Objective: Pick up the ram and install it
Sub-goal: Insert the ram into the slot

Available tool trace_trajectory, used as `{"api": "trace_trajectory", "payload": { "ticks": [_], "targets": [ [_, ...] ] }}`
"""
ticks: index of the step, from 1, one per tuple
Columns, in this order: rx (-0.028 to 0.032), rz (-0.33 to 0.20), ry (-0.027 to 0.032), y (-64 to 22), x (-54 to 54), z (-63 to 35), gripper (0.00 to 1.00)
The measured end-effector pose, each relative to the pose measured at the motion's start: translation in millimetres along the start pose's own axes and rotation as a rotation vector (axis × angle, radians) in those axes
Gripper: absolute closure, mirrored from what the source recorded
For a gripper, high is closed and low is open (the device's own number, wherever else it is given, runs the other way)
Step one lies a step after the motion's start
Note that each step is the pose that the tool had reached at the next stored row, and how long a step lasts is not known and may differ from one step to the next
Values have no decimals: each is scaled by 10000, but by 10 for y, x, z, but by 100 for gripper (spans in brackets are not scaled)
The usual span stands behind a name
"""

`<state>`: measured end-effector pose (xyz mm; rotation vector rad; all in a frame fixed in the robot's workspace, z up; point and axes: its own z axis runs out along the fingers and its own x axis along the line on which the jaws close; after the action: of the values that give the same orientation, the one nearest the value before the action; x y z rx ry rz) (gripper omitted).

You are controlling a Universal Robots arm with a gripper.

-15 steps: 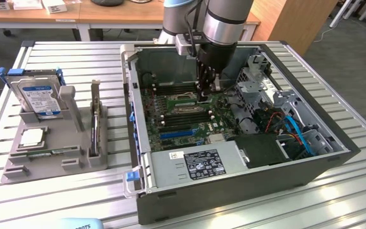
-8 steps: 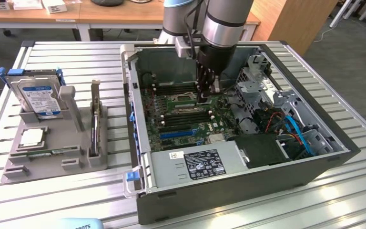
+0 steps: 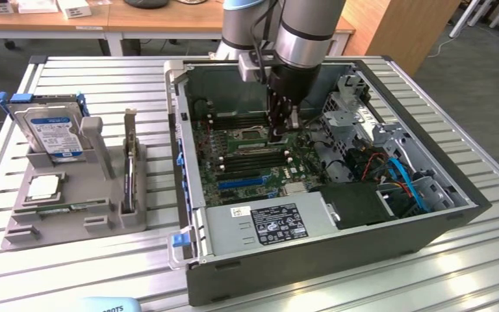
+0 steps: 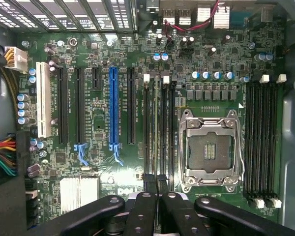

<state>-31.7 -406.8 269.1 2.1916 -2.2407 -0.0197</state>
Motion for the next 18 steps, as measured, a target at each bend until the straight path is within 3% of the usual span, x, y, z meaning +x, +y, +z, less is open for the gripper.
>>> {"api": "trace_trajectory", "payload": {
  "ticks": [18],
  "targets": [
    [0, -51, 1, -2, 0, 51, 88]
  ]
}}
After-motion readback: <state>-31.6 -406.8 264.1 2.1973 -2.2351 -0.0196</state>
